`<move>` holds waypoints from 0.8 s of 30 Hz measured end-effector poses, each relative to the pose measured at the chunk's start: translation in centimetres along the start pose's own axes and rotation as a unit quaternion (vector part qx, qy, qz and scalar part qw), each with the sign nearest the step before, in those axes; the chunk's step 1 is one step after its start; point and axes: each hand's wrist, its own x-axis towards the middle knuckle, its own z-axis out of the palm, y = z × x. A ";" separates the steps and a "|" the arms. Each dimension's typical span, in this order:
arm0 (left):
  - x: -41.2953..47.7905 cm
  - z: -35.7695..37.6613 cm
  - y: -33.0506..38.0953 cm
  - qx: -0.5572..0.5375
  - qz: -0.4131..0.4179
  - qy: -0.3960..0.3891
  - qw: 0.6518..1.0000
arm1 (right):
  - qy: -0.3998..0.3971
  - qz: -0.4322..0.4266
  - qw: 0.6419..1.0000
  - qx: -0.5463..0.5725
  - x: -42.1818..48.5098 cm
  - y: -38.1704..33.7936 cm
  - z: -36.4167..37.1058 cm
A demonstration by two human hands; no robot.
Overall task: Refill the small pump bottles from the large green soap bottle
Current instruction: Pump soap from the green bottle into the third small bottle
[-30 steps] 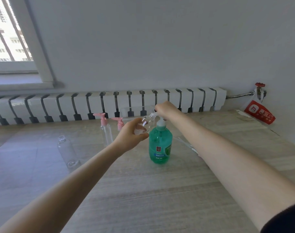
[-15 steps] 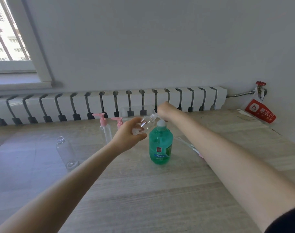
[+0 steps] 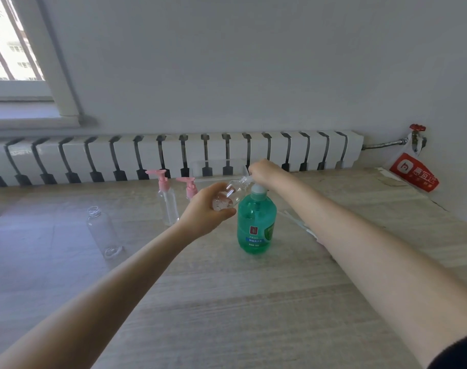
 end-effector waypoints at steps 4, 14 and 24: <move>-0.1 -0.1 0.2 0.005 0.003 -0.002 1.000 | -0.012 -0.004 0.999 0.039 -1.0 -0.1 -0.2; 0.2 -0.4 0.7 -0.012 -0.006 0.002 1.000 | 0.015 -0.018 0.975 0.219 -1.5 -0.3 -1.0; 0.1 -0.5 0.7 0.004 -0.004 -0.003 1.000 | -0.023 0.004 0.998 0.059 -1.5 -0.3 -1.1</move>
